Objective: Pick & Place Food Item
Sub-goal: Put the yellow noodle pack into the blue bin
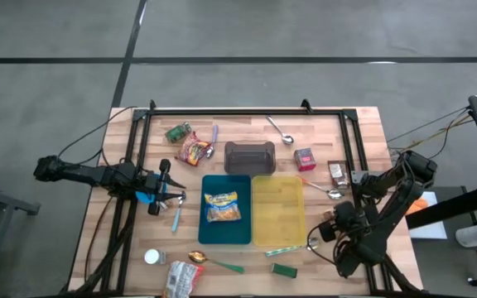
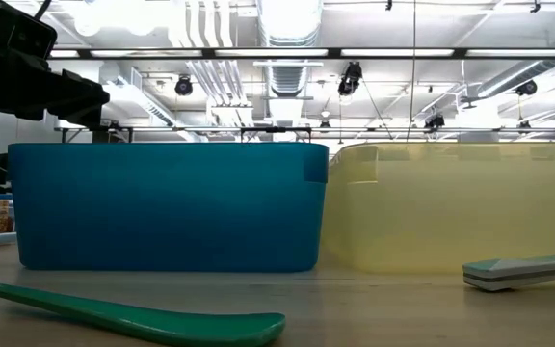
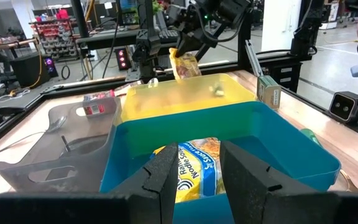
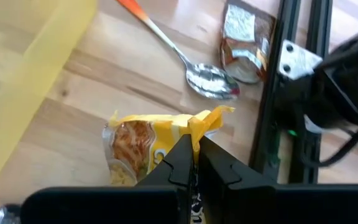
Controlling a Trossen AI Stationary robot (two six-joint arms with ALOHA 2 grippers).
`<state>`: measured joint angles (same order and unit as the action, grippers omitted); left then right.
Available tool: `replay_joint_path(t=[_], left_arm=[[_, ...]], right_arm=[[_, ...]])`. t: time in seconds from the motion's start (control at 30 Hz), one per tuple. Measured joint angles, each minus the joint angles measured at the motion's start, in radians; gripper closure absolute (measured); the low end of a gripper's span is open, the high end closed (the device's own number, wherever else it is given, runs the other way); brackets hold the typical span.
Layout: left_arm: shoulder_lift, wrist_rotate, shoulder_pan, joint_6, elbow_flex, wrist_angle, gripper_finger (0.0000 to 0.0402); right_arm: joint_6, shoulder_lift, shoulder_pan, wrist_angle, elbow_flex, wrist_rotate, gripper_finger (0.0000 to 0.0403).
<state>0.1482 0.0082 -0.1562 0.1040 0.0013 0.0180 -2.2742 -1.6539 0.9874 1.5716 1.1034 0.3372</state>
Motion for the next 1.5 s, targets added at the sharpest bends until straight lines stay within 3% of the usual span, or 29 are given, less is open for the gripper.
replay_joint_path(t=[0.77,1.23,1.5], left_arm=[[0.000,0.000,0.000,-0.001,0.000,0.000,0.0282],[0.000,0.000,0.000,-0.003,0.000,0.000,0.0282],[0.000,0.000,0.000,-0.003,0.000,0.000,0.0282]], right_arm=[[0.066,0.000,0.000,0.000,-0.043,0.461,0.0392],[0.189,-0.002,-0.045,-0.001,-0.085,0.979,0.0392],[0.276,-0.002,-0.101,-0.001,-0.067,1.183,0.0392]])
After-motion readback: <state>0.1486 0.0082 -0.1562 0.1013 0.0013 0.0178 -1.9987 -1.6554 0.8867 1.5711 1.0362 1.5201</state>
